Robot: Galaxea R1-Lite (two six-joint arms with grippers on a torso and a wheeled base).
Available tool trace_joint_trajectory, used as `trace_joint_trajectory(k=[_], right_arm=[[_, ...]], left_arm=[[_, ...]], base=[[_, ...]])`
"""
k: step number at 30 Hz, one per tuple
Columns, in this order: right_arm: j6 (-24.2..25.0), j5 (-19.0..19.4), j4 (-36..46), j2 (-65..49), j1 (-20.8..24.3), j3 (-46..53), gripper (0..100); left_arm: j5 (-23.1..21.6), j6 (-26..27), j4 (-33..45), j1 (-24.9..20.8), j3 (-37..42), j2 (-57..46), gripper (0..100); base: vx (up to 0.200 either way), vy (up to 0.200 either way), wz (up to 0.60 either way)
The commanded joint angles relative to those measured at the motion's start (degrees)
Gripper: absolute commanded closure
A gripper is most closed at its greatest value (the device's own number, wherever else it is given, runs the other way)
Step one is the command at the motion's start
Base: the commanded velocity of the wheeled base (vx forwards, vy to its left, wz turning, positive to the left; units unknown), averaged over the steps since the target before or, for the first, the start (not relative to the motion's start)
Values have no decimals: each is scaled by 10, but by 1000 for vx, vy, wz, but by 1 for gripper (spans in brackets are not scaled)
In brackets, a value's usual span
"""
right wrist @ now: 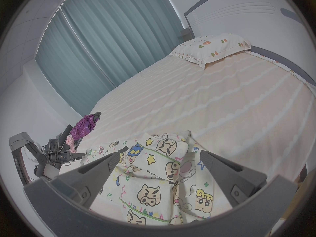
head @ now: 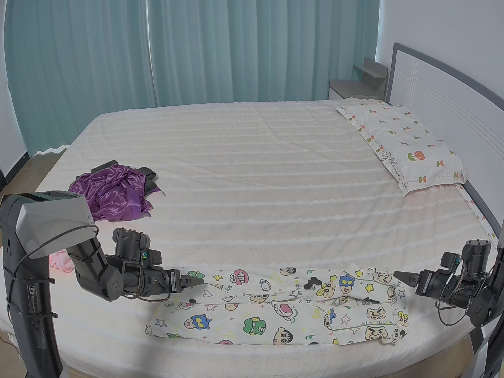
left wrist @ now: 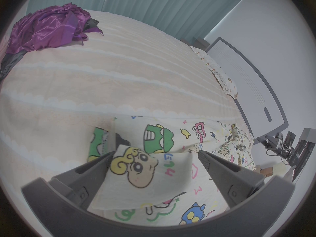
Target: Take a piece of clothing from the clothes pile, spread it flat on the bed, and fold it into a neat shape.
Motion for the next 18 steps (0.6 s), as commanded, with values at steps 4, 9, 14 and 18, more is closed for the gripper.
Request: trace_joint_trajectory(k=[4, 9, 14, 18], right_arm=[[0, 0, 1, 0, 2, 10, 0], [0, -2, 2, -2, 5, 10, 0], [-1, -10, 20, -11, 16, 10, 0], [-1, -12, 26, -12, 22, 10, 0]], left_arm=[[5, -8, 1, -3, -8, 8, 100], [5, -24, 0, 5, 6, 4, 100], [6, -26, -46, 17, 36, -1, 100], [15, -43, -115, 13, 63, -3, 100]], base=[[0, 0, 0], [0, 0, 0], [0, 0, 0], [0, 0, 0]])
